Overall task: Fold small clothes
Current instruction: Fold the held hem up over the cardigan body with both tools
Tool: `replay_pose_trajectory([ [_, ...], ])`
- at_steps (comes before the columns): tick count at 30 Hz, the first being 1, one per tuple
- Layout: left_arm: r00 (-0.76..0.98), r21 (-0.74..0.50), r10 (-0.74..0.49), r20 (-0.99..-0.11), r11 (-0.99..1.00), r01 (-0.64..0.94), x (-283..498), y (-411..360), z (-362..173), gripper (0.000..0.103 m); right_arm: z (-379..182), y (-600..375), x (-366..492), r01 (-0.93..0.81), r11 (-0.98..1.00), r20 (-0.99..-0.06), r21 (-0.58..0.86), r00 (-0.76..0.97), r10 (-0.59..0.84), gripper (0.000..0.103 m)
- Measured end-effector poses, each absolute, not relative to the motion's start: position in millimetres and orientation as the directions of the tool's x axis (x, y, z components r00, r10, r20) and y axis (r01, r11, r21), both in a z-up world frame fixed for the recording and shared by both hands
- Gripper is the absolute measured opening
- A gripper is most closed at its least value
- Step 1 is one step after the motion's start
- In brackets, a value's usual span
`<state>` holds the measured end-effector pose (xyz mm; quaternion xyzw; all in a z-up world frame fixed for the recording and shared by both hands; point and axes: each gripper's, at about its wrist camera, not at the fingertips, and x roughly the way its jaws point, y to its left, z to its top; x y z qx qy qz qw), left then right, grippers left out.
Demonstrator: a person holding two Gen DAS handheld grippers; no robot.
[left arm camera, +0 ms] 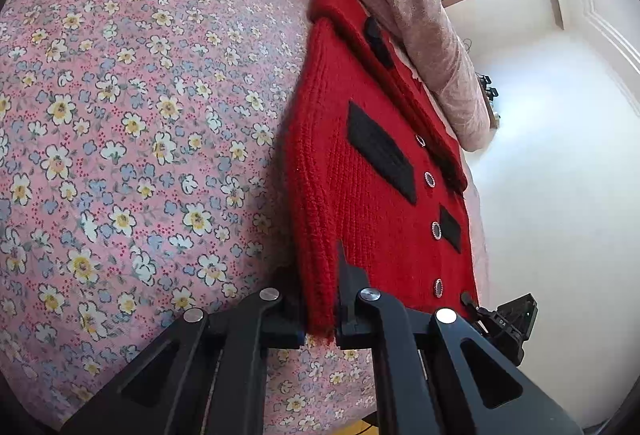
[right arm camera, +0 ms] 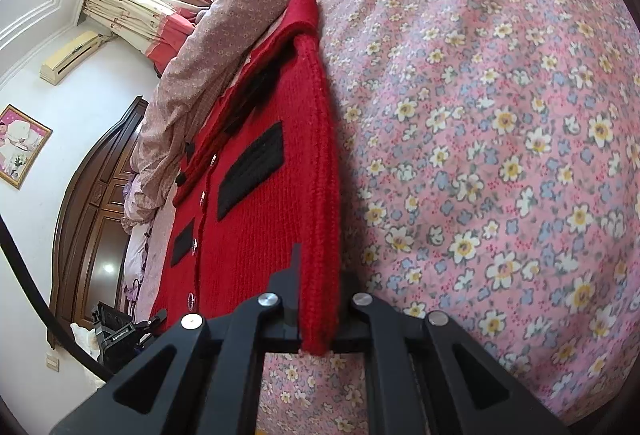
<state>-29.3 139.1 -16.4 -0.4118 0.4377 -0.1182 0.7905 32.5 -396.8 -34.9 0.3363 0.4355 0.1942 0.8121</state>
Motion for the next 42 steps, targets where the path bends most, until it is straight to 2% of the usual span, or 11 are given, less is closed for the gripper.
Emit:
replay_pose_trajectory([
  [3,0.595,-0.759,-0.550,-0.586,0.629,-0.167,-31,138,-16,0.003,-35,-397,33,-0.023,0.697,-0.575,0.717,0.547,0.609,0.007],
  [6,0.625,-0.796,-0.576,-0.527,0.592,-0.125,-35,141,-2,0.002,-31,-399,32,-0.033,0.681,-0.552,0.732,0.556,0.621,0.007],
  [14,0.671,-0.816,-0.591,-0.448,0.578,-0.036,-18,139,46,0.002,10,-405,42,-0.148,0.528,-0.344,0.837,0.608,0.716,0.007],
  [20,0.701,-0.815,-0.591,-0.399,0.578,0.023,33,140,87,0.002,59,-392,88,-0.236,0.524,-0.301,0.818,0.601,0.740,0.007],
  [26,0.738,-0.815,-0.569,-0.363,0.578,0.045,117,156,120,0.002,100,-388,162,-0.280,0.527,-0.266,0.802,0.622,0.736,0.007],
  [30,0.763,-0.822,-0.541,-0.355,0.569,0.021,186,176,116,0.002,112,-384,228,-0.275,0.535,-0.257,0.799,0.647,0.717,0.007],
  [34,0.775,-0.816,-0.497,-0.390,0.576,-0.041,255,190,88,0.002,101,-377,305,-0.236,0.548,-0.276,0.802,0.667,0.692,0.007],
  [37,0.747,-0.801,-0.471,-0.468,0.584,-0.133,299,193,51,0.002,74,-370,351,-0.171,0.582,-0.338,0.795,0.672,0.659,0.007],
  [39,0.705,-0.772,-0.446,-0.551,0.594,-0.227,322,192,20,0.003,43,-364,381,-0.088,0.617,-0.423,0.782,0.652,0.630,0.007],
  [41,0.679,-0.766,-0.453,-0.578,0.589,-0.258,328,193,6,0.004,16,-364,394,0.004,0.608,-0.475,0.794,0.628,0.616,0.011],
  [42,0.680,-0.781,-0.470,-0.563,0.571,-0.252,327,195,4,0.007,7,-366,397,0.030,0.582,-0.474,0.813,0.616,0.629,0.012],
])
